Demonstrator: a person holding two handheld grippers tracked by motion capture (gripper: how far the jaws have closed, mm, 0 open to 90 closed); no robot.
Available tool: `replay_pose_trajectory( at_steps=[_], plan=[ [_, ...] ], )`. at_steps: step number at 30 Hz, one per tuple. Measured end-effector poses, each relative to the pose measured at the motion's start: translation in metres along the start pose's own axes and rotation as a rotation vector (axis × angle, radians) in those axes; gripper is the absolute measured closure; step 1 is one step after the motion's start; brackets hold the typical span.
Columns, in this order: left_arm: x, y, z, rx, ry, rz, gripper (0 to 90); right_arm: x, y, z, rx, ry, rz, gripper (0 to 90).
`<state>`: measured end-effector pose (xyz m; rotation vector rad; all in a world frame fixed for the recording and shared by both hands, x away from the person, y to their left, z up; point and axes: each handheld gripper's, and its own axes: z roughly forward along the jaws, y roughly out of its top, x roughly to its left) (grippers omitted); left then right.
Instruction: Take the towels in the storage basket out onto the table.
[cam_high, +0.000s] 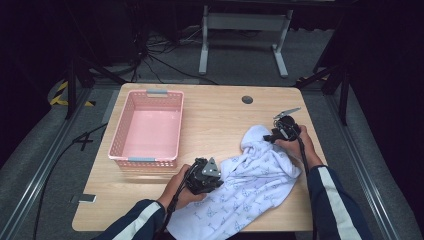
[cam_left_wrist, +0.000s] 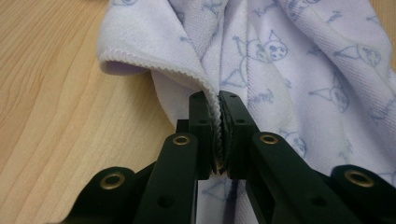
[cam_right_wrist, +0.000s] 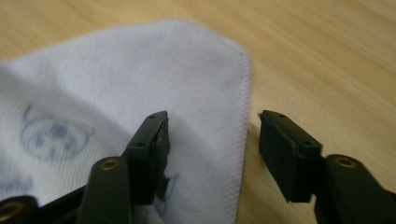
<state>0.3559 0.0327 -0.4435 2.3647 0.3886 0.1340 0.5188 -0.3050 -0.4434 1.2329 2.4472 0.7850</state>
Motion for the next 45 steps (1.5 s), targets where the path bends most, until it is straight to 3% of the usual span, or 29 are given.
replay_pose_trajectory(
  at_steps=[2,4,6,7,8,9,10,12,14,16,17,19,21,22,24,25,27,29,30,31,33,34,35,36,37,39,41,42,45],
  plan=[
    [-0.003,-0.002,-0.002,-0.001,0.007,0.008,85.2,-0.001,0.002,0.001,-0.009,-0.008,0.009,57.3],
    [-0.003,-0.003,-0.004,0.021,0.000,0.016,85.5,0.000,0.002,0.000,-0.009,0.014,-0.022,77.3],
    [-0.004,-0.003,-0.004,0.016,0.008,0.018,85.7,0.000,0.002,-0.001,-0.005,0.021,-0.024,81.4],
    [-0.004,-0.004,-0.007,0.026,0.007,0.013,86.0,0.000,0.000,-0.003,0.000,-0.053,-0.053,85.2],
    [-0.004,-0.004,-0.007,0.026,0.007,0.013,86.5,0.000,0.000,-0.003,0.000,-0.053,-0.053,85.2],
    [-0.006,-0.005,-0.009,0.032,0.013,0.019,86.6,-0.007,-0.006,-0.007,-0.006,-0.098,-0.019,86.1],
    [-0.006,-0.005,-0.009,0.032,0.013,0.019,86.7,-0.007,-0.006,-0.007,-0.006,-0.098,-0.019,86.1],
    [-0.009,-0.006,-0.010,0.037,0.011,0.026,87.0,-0.019,-0.015,-0.014,0.004,-0.201,-0.003,86.3],
    [-0.011,-0.006,-0.011,0.046,0.009,0.035,87.2,-0.034,-0.028,-0.025,-0.003,-0.215,0.068,86.4],
    [-0.012,-0.004,-0.012,0.045,0.015,0.032,87.2,-0.042,-0.038,-0.033,-0.007,-0.243,0.090,86.2],
    [-0.011,-0.004,-0.012,0.042,0.023,0.026,86.8,-0.046,-0.043,-0.037,-0.006,-0.221,0.109,86.0],
    [-0.006,-0.003,-0.011,0.018,0.028,-0.030,76.0,-0.049,-0.053,-0.044,-0.003,-0.197,0.129,81.7],
    [-0.002,0.000,-0.012,-0.008,0.047,-0.048,65.8,-0.050,-0.059,-0.050,0.002,-0.176,0.110,81.5],
    [0.001,0.004,-0.014,-0.047,0.071,-0.088,61.1,-0.050,-0.061,-0.053,0.007,-0.177,0.111,79.7],
    [0.008,0.015,-0.017,-0.097,0.073,-0.126,56.5,-0.050,-0.061,-0.061,-0.036,-0.151,0.117,62.8],
    [0.011,0.020,-0.016,-0.110,0.100,-0.129,52.0,-0.048,-0.060,-0.064,-0.065,-0.159,0.117,62.7],
    [0.021,0.035,-0.012,-0.130,0.159,-0.160,43.8,-0.046,-0.056,-0.067,-0.107,-0.152,0.119,56.4],
    [0.036,0.050,-0.004,-0.143,0.195,-0.192,43.3,-0.042,-0.050,-0.065,-0.153,-0.156,0.126,54.6],
    [0.046,0.057,0.004,-0.134,0.208,-0.223,42.7,-0.041,-0.047,-0.062,-0.150,-0.165,0.122,54.3],
    [0.055,0.063,0.011,-0.118,0.216,-0.244,42.0,-0.039,-0.044,-0.056,-0.148,-0.144,0.125,52.1],
    [0.071,0.070,0.025,-0.091,0.243,-0.271,42.1,-0.037,-0.040,-0.046,-0.121,-0.183,0.116,51.0],
    [0.078,0.072,0.032,-0.078,0.231,-0.295,41.8,-0.038,-0.039,-0.042,-0.105,-0.185,0.127,48.6],
    [0.086,0.073,0.039,-0.056,0.177,-0.321,40.0,-0.038,-0.039,-0.038,-0.106,-0.174,0.139,47.6],
    [0.091,0.073,0.045,-0.031,0.153,-0.327,39.3,-0.038,-0.039,-0.036,-0.092,-0.178,0.141,49.2],
    [0.092,0.073,0.051,-0.007,0.141,-0.321,39.2,-0.039,-0.039,-0.034,-0.077,-0.181,0.132,48.7],
    [0.092,0.073,0.060,0.042,0.075,-0.289,39.5,-0.041,-0.041,-0.031,-0.070,-0.162,0.140,46.0],
    [0.090,0.073,0.066,0.107,0.105,-0.248,39.4,-0.043,-0.044,-0.028,-0.060,-0.161,0.146,44.2],
    [0.087,0.071,0.071,0.112,0.047,-0.251,38.7,-0.044,-0.045,-0.028,-0.067,-0.140,0.156,43.7],
    [0.080,0.071,0.073,0.127,0.049,-0.218,37.3,-0.044,-0.047,-0.030,-0.062,-0.126,0.165,43.9]
  ],
)
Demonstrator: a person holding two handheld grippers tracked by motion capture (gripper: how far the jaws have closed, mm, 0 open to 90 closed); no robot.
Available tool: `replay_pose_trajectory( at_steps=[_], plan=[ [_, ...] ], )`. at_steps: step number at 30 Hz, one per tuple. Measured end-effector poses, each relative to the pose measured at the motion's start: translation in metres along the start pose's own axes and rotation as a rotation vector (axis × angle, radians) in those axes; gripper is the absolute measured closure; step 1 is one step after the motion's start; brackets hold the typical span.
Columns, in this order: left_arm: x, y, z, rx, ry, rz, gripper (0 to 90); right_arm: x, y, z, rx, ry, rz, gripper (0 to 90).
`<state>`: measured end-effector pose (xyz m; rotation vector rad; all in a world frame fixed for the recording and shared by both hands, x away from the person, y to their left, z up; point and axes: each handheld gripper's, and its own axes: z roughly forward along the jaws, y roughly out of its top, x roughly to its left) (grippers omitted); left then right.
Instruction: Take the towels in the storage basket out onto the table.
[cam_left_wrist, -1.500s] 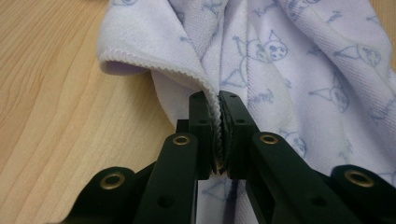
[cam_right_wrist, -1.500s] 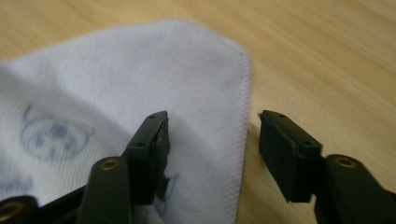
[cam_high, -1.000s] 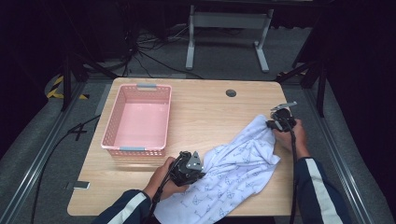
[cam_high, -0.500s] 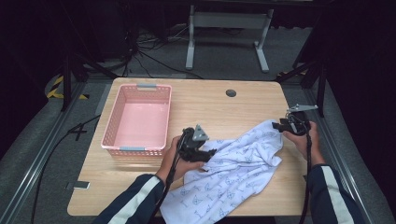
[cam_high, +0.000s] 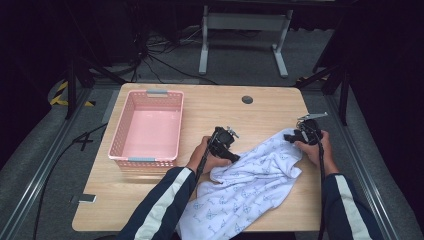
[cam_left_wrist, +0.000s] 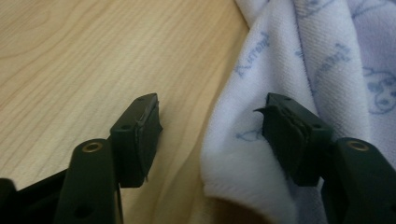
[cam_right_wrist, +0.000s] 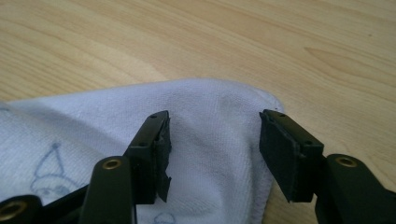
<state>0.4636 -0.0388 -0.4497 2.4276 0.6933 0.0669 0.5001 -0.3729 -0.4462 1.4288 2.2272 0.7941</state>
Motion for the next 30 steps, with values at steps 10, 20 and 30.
replay_pose_trajectory(
  at_steps=[10,20,30],
  plan=[
    [-0.005,0.003,-0.008,-0.037,0.179,0.085,83.5,0.015,0.001,-0.010,-0.038,0.009,-0.134,85.9],
    [-0.024,-0.024,-0.071,-0.259,0.345,0.119,83.7,0.031,-0.013,-0.104,-0.381,0.321,-0.259,85.8],
    [-0.060,-0.088,-0.069,-0.076,0.050,0.215,82.3,0.060,-0.083,-0.108,-0.150,0.389,-0.388,85.7]
  ],
)
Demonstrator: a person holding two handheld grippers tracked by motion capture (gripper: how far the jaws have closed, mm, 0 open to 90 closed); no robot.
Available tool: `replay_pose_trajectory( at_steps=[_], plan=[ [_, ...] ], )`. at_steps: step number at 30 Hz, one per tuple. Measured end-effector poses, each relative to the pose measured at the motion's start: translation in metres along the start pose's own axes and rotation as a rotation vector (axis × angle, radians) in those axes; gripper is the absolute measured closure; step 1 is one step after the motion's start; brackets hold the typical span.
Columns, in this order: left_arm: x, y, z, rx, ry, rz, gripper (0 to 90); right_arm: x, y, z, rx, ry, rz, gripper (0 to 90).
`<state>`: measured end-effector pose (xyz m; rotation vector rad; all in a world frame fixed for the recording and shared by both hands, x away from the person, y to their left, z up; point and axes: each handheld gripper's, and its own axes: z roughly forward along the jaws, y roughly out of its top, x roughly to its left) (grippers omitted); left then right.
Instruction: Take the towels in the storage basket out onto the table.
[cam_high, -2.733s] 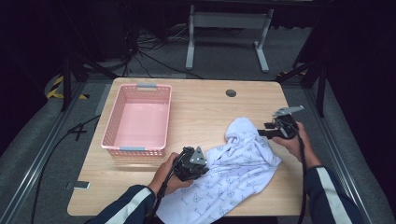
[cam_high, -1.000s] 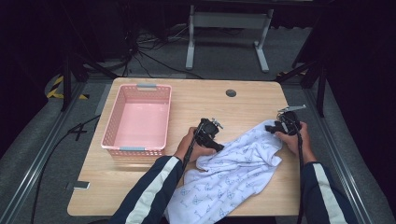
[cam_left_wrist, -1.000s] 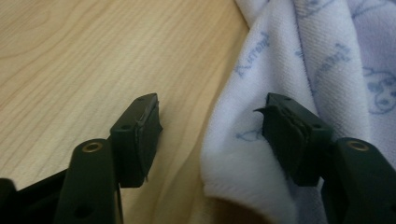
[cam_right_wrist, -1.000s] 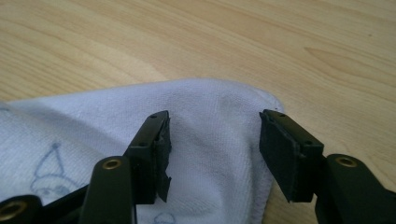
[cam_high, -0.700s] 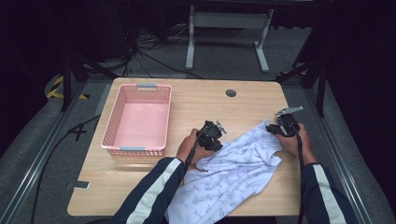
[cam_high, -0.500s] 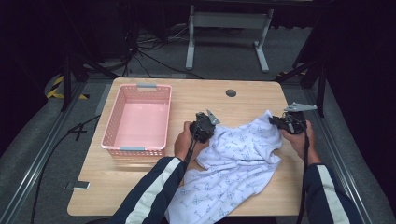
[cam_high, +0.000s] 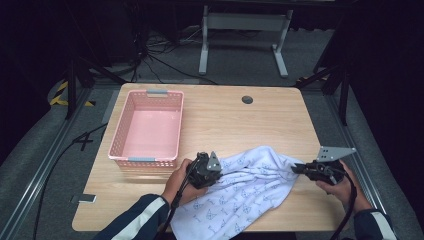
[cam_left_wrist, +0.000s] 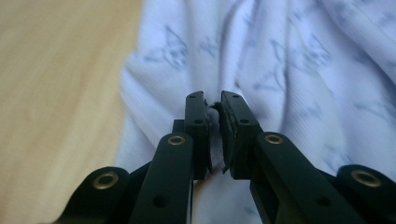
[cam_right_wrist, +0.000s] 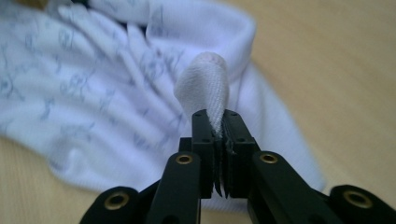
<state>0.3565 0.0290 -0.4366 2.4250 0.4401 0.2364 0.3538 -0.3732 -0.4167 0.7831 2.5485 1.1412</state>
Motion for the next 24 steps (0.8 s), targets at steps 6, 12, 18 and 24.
replay_pose_trajectory(
  at_steps=[6,12,18,24],
  plan=[
    [0.000,-0.003,-0.008,-0.015,-0.040,-0.026,72.8,0.008,-0.024,0.008,0.130,-0.027,0.033,85.9],
    [0.019,0.014,-0.022,-0.161,0.013,-0.152,47.1,0.003,-0.030,0.005,0.152,-0.044,0.065,86.3],
    [0.058,0.048,0.001,-0.144,-0.043,-0.212,38.4,0.005,-0.028,0.006,0.180,-0.048,0.036,86.2],
    [0.065,0.062,0.046,0.007,-0.116,-0.182,36.3,0.004,-0.029,0.006,0.171,-0.051,0.034,86.1]
  ],
)
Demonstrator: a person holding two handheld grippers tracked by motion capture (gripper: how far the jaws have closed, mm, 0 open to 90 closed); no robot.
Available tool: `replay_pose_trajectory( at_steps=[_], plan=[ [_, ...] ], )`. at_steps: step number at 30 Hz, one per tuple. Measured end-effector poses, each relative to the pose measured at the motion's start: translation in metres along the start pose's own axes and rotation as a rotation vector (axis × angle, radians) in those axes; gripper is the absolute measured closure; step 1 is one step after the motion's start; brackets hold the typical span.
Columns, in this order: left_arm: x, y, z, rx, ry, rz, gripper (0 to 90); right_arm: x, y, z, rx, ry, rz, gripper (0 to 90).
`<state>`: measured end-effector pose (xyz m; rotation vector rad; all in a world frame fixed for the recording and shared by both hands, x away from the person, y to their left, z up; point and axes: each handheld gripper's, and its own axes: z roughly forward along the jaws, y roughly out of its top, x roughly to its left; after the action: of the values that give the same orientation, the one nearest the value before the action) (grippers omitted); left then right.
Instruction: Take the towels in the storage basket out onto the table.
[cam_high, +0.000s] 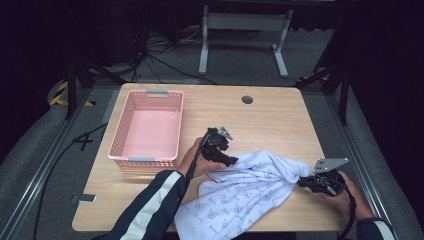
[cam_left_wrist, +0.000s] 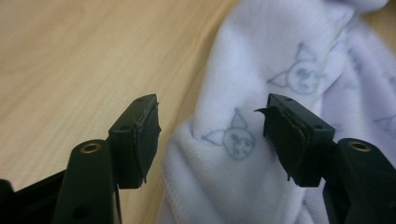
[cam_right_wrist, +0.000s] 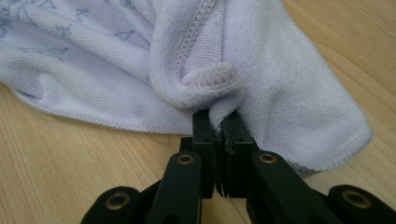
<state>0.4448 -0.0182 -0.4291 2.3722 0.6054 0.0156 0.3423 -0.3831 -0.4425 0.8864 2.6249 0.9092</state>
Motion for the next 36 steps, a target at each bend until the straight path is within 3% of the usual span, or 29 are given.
replay_pose_trajectory(
  at_steps=[2,4,6,8,10,12,13,14,15,17,18,19,20,21,22,23,25,26,28,33,34,35,36],
  plan=[
    [0.000,0.001,0.012,0.053,-0.045,0.011,37.0,0.000,0.000,0.000,-0.002,0.002,0.000,86.0],
    [-0.005,0.001,0.017,0.091,-0.027,0.053,52.0,0.001,0.000,0.000,-0.002,-0.006,-0.008,86.0],
    [-0.010,0.000,0.011,0.062,0.006,0.083,68.2,0.002,-0.001,-0.001,-0.004,-0.014,-0.012,86.0],
    [-0.017,-0.002,-0.002,0.017,0.061,0.140,75.8,0.002,-0.001,-0.001,-0.005,-0.016,-0.014,86.1],
    [-0.025,-0.007,-0.023,-0.078,0.123,0.151,75.3,0.001,-0.002,-0.002,-0.004,-0.016,-0.010,86.0],
    [-0.035,-0.016,-0.044,-0.163,0.119,0.186,76.4,0.002,-0.003,-0.002,-0.001,-0.020,-0.014,85.9],
    [-0.035,-0.016,-0.044,-0.163,0.119,0.186,76.3,0.001,-0.003,-0.003,-0.004,-0.022,-0.015,85.9],
    [-0.045,-0.023,-0.052,-0.186,0.135,0.221,76.2,0.002,-0.003,-0.004,-0.001,-0.021,-0.014,85.8],
    [-0.063,-0.036,-0.058,-0.186,0.160,0.298,75.6,0.002,-0.003,-0.004,0.000,-0.022,-0.012,85.8],
    [-0.082,-0.052,-0.060,-0.176,0.114,0.346,75.4,0.002,-0.004,-0.005,0.002,-0.022,-0.007,85.7],
    [-0.082,-0.052,-0.060,-0.176,0.114,0.346,75.3,0.002,-0.004,-0.005,0.002,-0.022,-0.007,85.7],
    [-0.100,-0.071,-0.059,-0.132,0.084,0.379,75.3,0.002,-0.004,-0.005,0.005,-0.023,-0.009,85.7],
    [-0.100,-0.071,-0.059,-0.132,0.084,0.379,72.4,0.002,-0.004,-0.005,0.005,-0.023,-0.009,85.7],
    [-0.107,-0.079,-0.055,-0.102,0.048,0.392,72.4,0.002,-0.005,-0.006,0.004,-0.017,-0.010,85.5],
    [-0.114,-0.086,-0.052,-0.066,0.042,0.396,72.8,0.003,-0.006,-0.007,0.012,-0.010,-0.018,85.4],
    [-0.117,-0.090,-0.051,-0.062,0.038,0.402,72.3,0.003,-0.007,-0.008,0.020,-0.004,-0.020,85.4],
    [-0.120,-0.094,-0.048,-0.025,-0.002,0.382,69.9,0.005,-0.008,-0.009,0.025,-0.007,-0.025,85.1],
    [-0.119,-0.094,-0.048,0.001,-0.003,0.404,67.2,0.006,-0.008,-0.009,0.035,-0.008,-0.024,85.1],
    [-0.118,-0.094,-0.052,-0.010,-0.015,0.384,62.3,0.007,-0.009,-0.009,0.035,-0.005,-0.026,85.1],
    [-0.106,-0.076,-0.064,-0.104,0.051,0.297,49.0,0.005,-0.010,-0.010,0.024,-0.006,-0.025,85.1],
    [-0.106,-0.076,-0.064,-0.104,0.051,0.297,44.3,0.006,-0.009,-0.010,0.027,-0.008,-0.029,85.1],
    [-0.098,-0.065,-0.062,-0.140,0.037,0.252,40.6,0.006,-0.009,-0.010,0.028,-0.014,-0.027,85.1],
    [-0.095,-0.060,-0.058,-0.144,0.037,0.239,40.7,0.007,-0.009,-0.011,0.024,-0.013,-0.030,85.1]
  ],
)
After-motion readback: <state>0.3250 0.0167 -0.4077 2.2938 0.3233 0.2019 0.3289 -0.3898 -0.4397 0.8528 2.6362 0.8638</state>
